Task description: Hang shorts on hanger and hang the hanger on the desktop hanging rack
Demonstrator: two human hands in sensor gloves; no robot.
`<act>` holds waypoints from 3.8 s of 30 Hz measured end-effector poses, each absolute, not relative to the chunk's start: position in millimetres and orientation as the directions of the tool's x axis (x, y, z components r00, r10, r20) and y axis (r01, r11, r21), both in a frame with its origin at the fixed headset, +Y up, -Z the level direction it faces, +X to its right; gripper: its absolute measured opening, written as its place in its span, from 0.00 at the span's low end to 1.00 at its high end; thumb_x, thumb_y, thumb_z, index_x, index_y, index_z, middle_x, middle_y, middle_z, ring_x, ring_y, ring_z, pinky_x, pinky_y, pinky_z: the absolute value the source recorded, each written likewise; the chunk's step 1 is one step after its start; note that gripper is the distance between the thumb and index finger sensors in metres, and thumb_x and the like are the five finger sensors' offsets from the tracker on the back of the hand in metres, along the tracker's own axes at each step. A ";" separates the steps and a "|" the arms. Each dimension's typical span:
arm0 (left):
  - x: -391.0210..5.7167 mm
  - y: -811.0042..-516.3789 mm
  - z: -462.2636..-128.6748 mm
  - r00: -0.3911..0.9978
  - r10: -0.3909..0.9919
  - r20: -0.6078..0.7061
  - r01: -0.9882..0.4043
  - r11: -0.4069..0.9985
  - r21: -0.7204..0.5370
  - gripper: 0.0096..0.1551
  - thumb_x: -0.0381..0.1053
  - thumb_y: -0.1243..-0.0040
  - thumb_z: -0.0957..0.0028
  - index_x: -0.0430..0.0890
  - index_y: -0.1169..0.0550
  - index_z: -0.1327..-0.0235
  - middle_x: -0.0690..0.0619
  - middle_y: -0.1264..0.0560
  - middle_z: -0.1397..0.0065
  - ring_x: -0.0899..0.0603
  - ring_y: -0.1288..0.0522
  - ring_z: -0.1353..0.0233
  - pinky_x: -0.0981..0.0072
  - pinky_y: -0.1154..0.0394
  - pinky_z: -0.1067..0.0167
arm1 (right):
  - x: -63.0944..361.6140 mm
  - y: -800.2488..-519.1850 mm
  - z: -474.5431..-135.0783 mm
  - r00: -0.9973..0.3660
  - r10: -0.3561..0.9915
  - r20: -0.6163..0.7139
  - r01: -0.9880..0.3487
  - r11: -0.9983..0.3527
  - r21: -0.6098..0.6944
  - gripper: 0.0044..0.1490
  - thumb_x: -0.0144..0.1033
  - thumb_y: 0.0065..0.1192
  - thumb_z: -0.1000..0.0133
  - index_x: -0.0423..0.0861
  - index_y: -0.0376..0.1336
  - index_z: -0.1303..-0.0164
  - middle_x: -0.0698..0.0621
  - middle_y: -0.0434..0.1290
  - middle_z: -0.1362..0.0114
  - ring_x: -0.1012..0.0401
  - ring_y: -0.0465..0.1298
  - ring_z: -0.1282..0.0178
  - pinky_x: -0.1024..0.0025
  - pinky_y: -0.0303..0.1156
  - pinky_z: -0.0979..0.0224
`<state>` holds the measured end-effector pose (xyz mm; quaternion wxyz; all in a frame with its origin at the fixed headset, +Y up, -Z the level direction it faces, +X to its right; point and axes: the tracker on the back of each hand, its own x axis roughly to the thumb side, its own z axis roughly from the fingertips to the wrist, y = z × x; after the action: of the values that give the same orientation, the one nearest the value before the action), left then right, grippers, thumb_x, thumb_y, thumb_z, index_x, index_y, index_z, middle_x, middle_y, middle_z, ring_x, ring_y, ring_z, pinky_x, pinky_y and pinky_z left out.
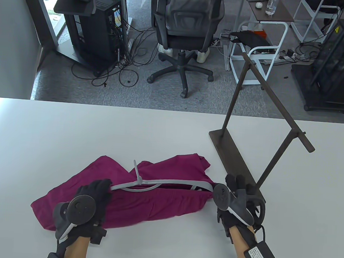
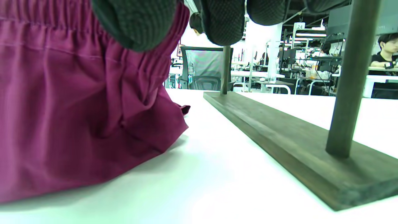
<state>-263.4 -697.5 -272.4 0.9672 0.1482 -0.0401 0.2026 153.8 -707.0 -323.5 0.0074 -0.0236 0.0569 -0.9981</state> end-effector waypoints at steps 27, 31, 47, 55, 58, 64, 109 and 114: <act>-255.0 -701.4 -269.9 0.904 0.379 0.199 -0.424 0.857 0.293 0.31 0.55 0.38 0.57 0.54 0.25 0.37 0.50 0.24 0.33 0.40 0.19 0.36 0.27 0.32 0.35 | 147.3 -701.2 -298.3 -0.879 0.352 0.321 -0.403 -0.909 -0.108 0.58 0.55 0.64 0.52 0.56 0.36 0.20 0.43 0.51 0.15 0.39 0.56 0.20 0.32 0.59 0.24; -255.5 -701.9 -268.9 0.892 0.391 0.225 -0.444 0.850 0.284 0.31 0.55 0.38 0.57 0.54 0.25 0.37 0.51 0.24 0.33 0.40 0.18 0.36 0.27 0.31 0.35 | 155.6 -710.4 -303.7 -0.805 0.522 0.283 -0.546 -0.838 -0.008 0.56 0.57 0.62 0.52 0.53 0.41 0.19 0.41 0.52 0.16 0.38 0.55 0.20 0.30 0.59 0.26; -259.1 -711.6 -275.1 0.877 0.431 0.212 -0.472 0.853 0.223 0.31 0.57 0.41 0.56 0.58 0.28 0.35 0.53 0.29 0.27 0.40 0.26 0.26 0.28 0.44 0.28 | 147.6 -732.1 -314.4 -0.635 0.727 0.259 -0.706 -0.683 0.185 0.35 0.46 0.64 0.52 0.50 0.60 0.34 0.44 0.63 0.21 0.40 0.66 0.26 0.32 0.66 0.29; -267.2 -707.2 -267.6 0.841 0.504 0.198 -0.541 0.778 0.319 0.47 0.65 0.41 0.57 0.56 0.41 0.23 0.49 0.43 0.18 0.36 0.42 0.15 0.27 0.51 0.27 | 161.0 -699.4 -311.7 -0.612 0.739 0.282 -0.758 -0.649 0.054 0.34 0.45 0.66 0.52 0.48 0.62 0.35 0.43 0.65 0.23 0.40 0.69 0.29 0.38 0.72 0.33; -268.4 -704.1 -267.2 0.849 0.484 0.212 -0.529 0.781 0.333 0.48 0.66 0.41 0.57 0.56 0.43 0.23 0.49 0.45 0.17 0.36 0.44 0.15 0.28 0.52 0.27 | 169.6 -678.8 -312.7 -0.609 0.747 0.266 -0.779 -0.626 -0.025 0.34 0.45 0.67 0.52 0.47 0.63 0.36 0.42 0.66 0.24 0.40 0.71 0.31 0.38 0.74 0.35; -268.9 -702.0 -268.3 0.835 0.501 0.226 -0.550 0.764 0.337 0.49 0.66 0.42 0.57 0.55 0.43 0.22 0.49 0.47 0.17 0.36 0.46 0.15 0.28 0.52 0.27 | 178.8 -618.9 -310.4 -0.695 0.686 0.215 -0.718 -0.643 -0.265 0.35 0.48 0.68 0.52 0.45 0.65 0.37 0.41 0.72 0.30 0.42 0.80 0.42 0.44 0.82 0.47; -255.4 -706.1 -270.7 0.853 0.455 0.254 -0.511 0.826 0.238 0.50 0.68 0.42 0.58 0.55 0.43 0.22 0.48 0.48 0.16 0.35 0.47 0.15 0.28 0.53 0.27 | 241.5 -558.3 -302.0 -0.754 0.577 -0.315 -0.345 -0.755 -0.557 0.42 0.53 0.67 0.49 0.32 0.65 0.38 0.28 0.74 0.38 0.38 0.84 0.55 0.41 0.84 0.61; -254.4 -705.6 -271.1 0.856 0.447 0.258 -0.504 0.831 0.233 0.50 0.68 0.42 0.58 0.55 0.43 0.22 0.48 0.48 0.16 0.35 0.47 0.15 0.28 0.53 0.27 | 231.2 -545.8 -293.9 -0.812 0.518 -0.270 -0.300 -0.766 -0.569 0.51 0.54 0.66 0.48 0.29 0.58 0.30 0.25 0.67 0.32 0.33 0.78 0.47 0.35 0.78 0.53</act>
<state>-254.4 -705.6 -271.1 0.9520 0.1477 -0.0966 0.2499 231.2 -545.8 -293.9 -0.2232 0.2103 0.2591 -0.9159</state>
